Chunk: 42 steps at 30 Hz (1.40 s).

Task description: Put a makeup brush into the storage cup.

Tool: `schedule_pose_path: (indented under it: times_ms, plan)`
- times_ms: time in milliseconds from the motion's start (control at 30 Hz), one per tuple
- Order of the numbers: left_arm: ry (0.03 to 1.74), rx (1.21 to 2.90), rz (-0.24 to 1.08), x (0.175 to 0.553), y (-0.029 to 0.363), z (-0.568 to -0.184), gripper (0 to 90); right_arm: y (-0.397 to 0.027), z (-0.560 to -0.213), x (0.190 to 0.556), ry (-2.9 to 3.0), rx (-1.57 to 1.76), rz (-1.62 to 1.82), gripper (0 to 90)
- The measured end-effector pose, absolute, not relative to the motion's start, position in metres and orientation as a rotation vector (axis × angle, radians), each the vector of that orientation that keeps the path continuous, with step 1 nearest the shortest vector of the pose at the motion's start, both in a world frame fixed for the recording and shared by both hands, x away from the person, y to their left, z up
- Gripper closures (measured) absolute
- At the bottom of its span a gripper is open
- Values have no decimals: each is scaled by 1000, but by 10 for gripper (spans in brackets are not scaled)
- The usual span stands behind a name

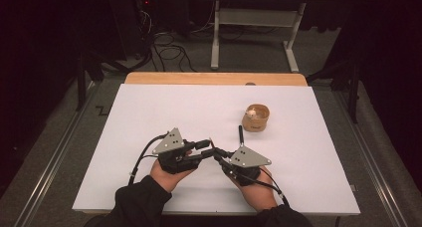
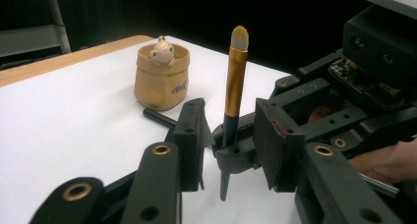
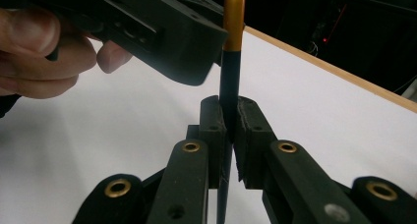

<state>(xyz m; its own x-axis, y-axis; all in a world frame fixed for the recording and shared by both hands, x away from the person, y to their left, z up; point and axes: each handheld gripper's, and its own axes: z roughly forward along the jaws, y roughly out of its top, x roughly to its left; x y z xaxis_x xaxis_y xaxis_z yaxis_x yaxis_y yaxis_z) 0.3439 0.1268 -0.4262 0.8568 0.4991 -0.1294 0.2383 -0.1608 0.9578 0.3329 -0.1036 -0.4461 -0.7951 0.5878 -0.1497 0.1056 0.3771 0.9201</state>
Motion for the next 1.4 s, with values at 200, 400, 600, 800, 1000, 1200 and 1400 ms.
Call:
schedule_pose_path:
  times_ms: [200,400,600,800,1000,1200,1400]
  plan:
    - [583,1746,271,345,134,-425,572,-107,-445,334,2176,611,1413,848]
    - [606,1753,312,347,141,-426,489,-110,-444,335,2167,624,1414,848]
    - [635,1749,352,349,152,-427,414,-115,-443,336,2156,639,1411,848]
    - [673,1721,376,351,168,-428,373,-121,-442,338,2143,657,1409,848]
    - [711,1719,399,354,181,-432,346,-126,-440,339,2128,670,1408,848]
    - [724,1712,421,354,191,-435,315,-132,-438,341,2107,687,1410,848]
    - [752,1706,444,355,202,-438,274,-141,-435,343,2084,710,1412,848]
